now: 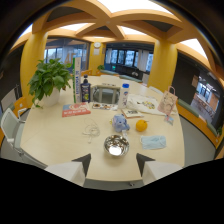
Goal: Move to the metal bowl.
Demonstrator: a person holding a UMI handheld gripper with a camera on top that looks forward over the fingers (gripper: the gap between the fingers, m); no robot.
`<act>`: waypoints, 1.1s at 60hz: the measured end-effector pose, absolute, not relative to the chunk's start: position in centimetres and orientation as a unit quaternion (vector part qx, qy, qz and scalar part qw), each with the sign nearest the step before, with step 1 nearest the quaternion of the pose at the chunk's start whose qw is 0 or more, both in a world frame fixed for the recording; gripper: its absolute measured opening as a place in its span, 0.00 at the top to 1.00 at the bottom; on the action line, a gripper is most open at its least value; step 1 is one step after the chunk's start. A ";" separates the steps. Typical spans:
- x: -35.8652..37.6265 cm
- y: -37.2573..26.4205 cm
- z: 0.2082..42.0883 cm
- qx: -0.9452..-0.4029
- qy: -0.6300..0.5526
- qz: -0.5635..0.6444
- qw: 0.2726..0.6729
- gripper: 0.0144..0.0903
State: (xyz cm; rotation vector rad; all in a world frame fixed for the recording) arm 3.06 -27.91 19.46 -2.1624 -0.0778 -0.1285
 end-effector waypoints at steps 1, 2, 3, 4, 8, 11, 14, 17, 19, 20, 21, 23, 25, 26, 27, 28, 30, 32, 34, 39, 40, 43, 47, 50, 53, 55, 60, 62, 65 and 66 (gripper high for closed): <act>3.0 -28.2 19.9 -0.881 -0.032 -0.052 0.468 0.05; 2.9 -28.2 19.9 -0.881 -0.033 -0.052 0.469 0.05; 2.9 -28.4 20.0 -0.881 -0.033 -0.051 0.470 0.06; 2.8 -28.5 20.0 -0.880 -0.034 -0.050 0.471 0.06; 2.5 -29.4 19.9 -0.880 -0.029 -0.049 0.472 0.06; 2.4 -29.6 19.0 -0.880 -0.024 -0.052 0.471 0.06; 2.2 -30.2 18.7 -0.879 -0.018 -0.052 0.474 0.06; 2.3 -30.4 18.2 -0.876 -0.012 -0.053 0.479 0.06; 2.8 -30.3 17.8 -0.876 -0.010 -0.054 0.479 0.06; 2.8 -30.3 17.6 -0.876 -0.008 -0.055 0.479 0.06; 2.8 -30.4 17.2 -0.875 -0.007 -0.057 0.480 0.06; 3.0 -30.1 16.8 -0.874 -0.005 -0.059 0.482 0.06; 3.3 -29.7 16.2 -0.873 -0.004 -0.061 0.484 0.06; 3.6 -29.4 15.9 -0.872 -0.003 -0.063 0.485 0.06; 3.8 -29.1 15.6 -0.872 -0.002 -0.065 0.486 0.06; 4.1 -28.7 15.3 -0.871 -0.002 -0.067 0.486 0.06; 4.6 -27.8 14.5 -0.870 -0.003 -0.068 0.488 0.06; 5.0 -26.7 13.6 -0.870 -0.004 -0.068 0.489 0.06; 5.3 -25.7 12.7 -0.870 -0.005 -0.067 0.488 0.06; 5.9 -23.1 10.6 -0.874 -0.010 -0.060 0.482 0.06; 6.0 -22.6 10.2 -0.875 -0.011 -0.058 0.480 0.06; 5.9 -21.2 9.0 -0.878 -0.012 -0.045 0.476 0.06; 5.9 -19.9 7.8 -0.884 -0.010 -0.030 0.467 0.06; 5.8 -19.1 7.2 -0.886 -0.011 -0.022 0.462 0.06; 5.8 -18.6 6.7 -0.889 -0.013 -0.017 0.458 0.06; 5.8 -18.4 6.5 -0.889 -0.015 -0.014 0.457 0.06; 5.7 -17.9 6.1 -0.892 -0.015 -0.007 0.452 0.06; 5.7 -17.7 6.0 -0.893 -0.014 -0.006 0.451 0.06; 5.8 -17.6 5.9 -0.893 -0.014 -0.007 0.450 0.06; 5.8 -17.5 5.9 -0.893 -0.014 -0.007 0.450 0.06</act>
